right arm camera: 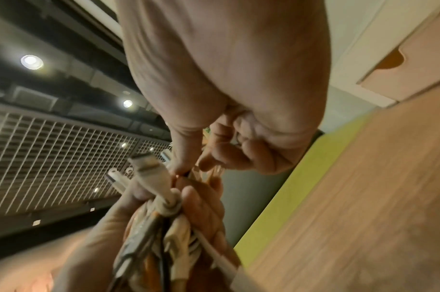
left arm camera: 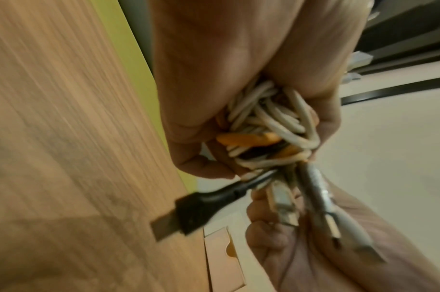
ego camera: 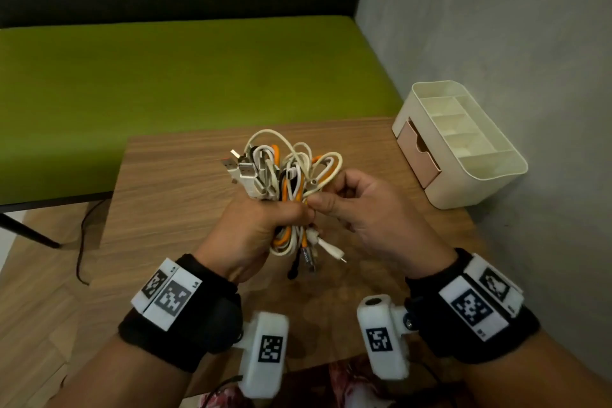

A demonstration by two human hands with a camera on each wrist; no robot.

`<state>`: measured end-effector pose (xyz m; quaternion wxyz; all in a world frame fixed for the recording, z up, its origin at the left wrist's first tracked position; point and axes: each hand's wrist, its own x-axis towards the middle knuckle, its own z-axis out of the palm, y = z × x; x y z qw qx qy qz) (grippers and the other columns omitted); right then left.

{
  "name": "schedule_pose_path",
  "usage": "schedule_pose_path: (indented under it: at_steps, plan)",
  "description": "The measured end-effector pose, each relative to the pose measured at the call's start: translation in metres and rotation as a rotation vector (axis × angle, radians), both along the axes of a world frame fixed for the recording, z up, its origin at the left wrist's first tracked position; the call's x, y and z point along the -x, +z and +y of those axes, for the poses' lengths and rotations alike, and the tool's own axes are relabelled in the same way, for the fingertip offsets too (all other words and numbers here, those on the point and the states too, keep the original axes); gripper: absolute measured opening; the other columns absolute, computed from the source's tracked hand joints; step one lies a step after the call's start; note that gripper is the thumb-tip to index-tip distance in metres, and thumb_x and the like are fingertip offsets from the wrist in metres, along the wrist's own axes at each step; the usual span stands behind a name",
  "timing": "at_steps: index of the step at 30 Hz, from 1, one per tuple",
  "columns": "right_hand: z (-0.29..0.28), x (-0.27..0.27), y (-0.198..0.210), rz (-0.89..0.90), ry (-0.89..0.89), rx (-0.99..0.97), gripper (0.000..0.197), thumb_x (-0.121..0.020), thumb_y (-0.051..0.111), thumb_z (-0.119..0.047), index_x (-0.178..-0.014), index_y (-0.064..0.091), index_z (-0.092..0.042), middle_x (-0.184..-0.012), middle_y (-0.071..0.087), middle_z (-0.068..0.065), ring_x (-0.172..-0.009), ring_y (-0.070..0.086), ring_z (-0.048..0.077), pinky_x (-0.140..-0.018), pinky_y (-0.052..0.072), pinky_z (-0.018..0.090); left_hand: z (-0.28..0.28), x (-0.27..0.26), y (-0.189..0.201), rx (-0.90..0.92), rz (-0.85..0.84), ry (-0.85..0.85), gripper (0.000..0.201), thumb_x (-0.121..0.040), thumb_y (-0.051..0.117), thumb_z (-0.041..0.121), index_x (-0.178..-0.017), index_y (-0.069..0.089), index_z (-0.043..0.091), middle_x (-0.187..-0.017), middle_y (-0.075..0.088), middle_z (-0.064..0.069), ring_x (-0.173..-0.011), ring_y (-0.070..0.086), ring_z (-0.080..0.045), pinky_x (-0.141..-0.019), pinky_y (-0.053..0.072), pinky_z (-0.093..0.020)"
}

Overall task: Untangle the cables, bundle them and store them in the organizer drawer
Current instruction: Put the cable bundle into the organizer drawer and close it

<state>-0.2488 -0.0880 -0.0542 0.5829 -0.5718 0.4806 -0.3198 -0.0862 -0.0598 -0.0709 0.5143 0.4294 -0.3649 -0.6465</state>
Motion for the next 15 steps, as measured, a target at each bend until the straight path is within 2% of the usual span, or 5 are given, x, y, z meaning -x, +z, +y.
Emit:
schedule_pose_path:
  at_steps: [2, 3, 6, 11, 15]
  plan:
    - [0.0, 0.004, -0.003, 0.132, -0.022, 0.11, 0.015, -0.079, 0.08, -0.023, -0.08, 0.069, -0.014, -0.076, 0.071, -0.003, -0.069, 0.065, 0.013, -0.063, 0.052, 0.027, -0.002, 0.005, -0.004, 0.008, -0.058, 0.038, 0.049, -0.064, 0.064, -0.007, -0.113, 0.067, -0.001, -0.108, 0.071, -0.022, -0.093, 0.07, -0.035, -0.074, 0.059, -0.042]
    - [0.001, 0.006, -0.003, 0.195, -0.019, 0.18, 0.01, -0.082, 0.078, -0.023, -0.08, 0.07, -0.017, -0.079, 0.072, -0.006, -0.073, 0.065, 0.01, -0.067, 0.053, 0.026, -0.003, 0.006, -0.006, 0.012, -0.074, 0.056, 0.047, -0.065, 0.065, -0.009, -0.111, 0.068, -0.001, -0.107, 0.072, -0.021, -0.093, 0.069, -0.036, -0.073, 0.059, -0.042]
    - [0.005, 0.007, -0.005, 0.326, -0.003, 0.388, 0.007, -0.087, 0.073, -0.025, -0.081, 0.072, -0.024, -0.07, 0.065, -0.017, -0.067, 0.058, -0.001, -0.059, 0.042, 0.013, -0.007, 0.007, -0.009, 0.02, -0.117, 0.11, 0.04, -0.062, 0.067, -0.007, -0.102, 0.069, -0.002, -0.097, 0.072, -0.022, -0.083, 0.069, -0.036, -0.069, 0.058, -0.041]
    - [0.007, 0.007, -0.009, 0.466, 0.028, 0.665, 0.008, -0.093, 0.066, -0.026, -0.091, 0.072, -0.021, -0.077, 0.066, -0.012, -0.07, 0.059, 0.004, -0.06, 0.046, 0.022, -0.015, 0.007, -0.016, -0.014, -0.155, 0.186, 0.035, -0.061, 0.07, 0.003, -0.093, 0.066, -0.007, -0.084, 0.067, -0.019, -0.078, 0.065, -0.033, -0.069, 0.055, -0.041]
    - [-0.013, 0.033, -0.017, 0.678, -0.204, 0.599, 0.03, -0.097, 0.059, -0.034, -0.123, 0.058, -0.019, -0.08, 0.062, -0.008, -0.071, 0.058, 0.007, -0.062, 0.05, 0.027, -0.017, 0.007, -0.016, -0.016, -0.148, 0.231, 0.034, -0.061, 0.07, 0.003, -0.094, 0.064, -0.007, -0.075, 0.06, -0.016, -0.068, 0.063, -0.034, -0.064, 0.054, -0.039]
